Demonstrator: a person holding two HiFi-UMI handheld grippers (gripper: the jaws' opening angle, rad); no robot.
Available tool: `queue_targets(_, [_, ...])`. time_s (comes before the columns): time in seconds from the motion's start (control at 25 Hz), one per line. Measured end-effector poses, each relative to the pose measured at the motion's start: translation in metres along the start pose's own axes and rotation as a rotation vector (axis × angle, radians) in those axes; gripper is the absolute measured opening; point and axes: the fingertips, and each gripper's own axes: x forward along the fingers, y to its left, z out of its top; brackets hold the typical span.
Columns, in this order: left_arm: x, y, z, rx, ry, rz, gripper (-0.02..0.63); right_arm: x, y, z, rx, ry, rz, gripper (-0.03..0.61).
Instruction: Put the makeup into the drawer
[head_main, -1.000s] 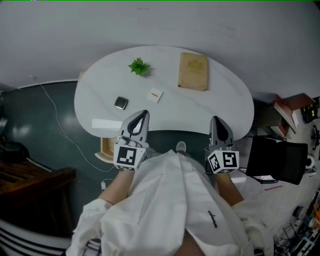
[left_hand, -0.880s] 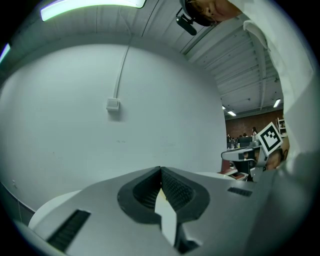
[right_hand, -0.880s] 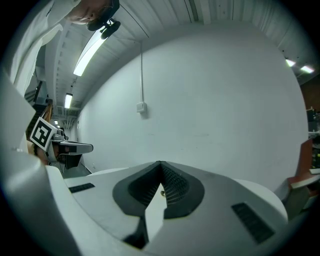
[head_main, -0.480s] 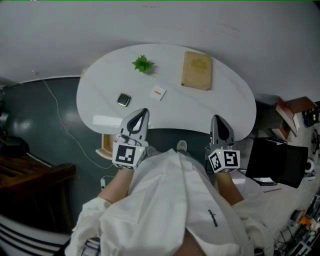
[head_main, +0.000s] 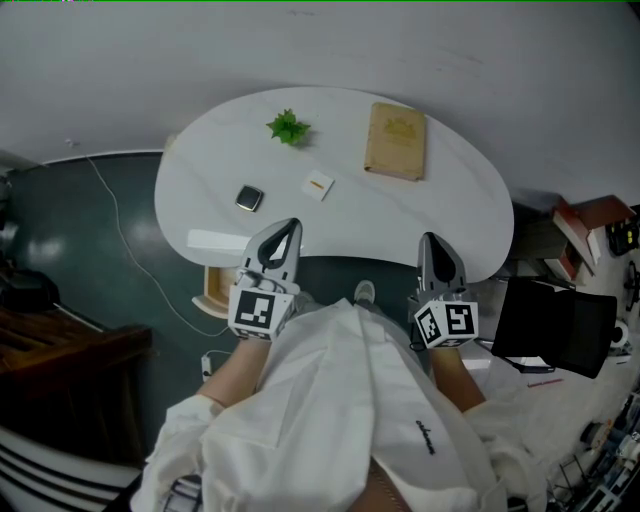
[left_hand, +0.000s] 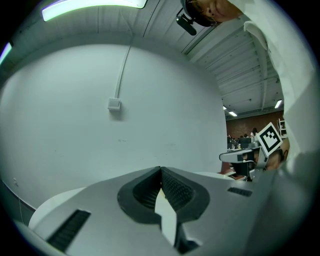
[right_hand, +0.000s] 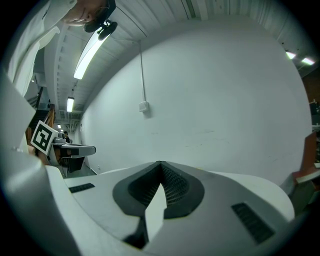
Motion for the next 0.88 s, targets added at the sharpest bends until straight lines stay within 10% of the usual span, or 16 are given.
queue_targets(0.88, [0.0041,-0.0039,-0.0051,0.005,0.011,-0.009,0.025,0.0068,0.0086,-0.0041,0.000,0.021,0.028,0.017])
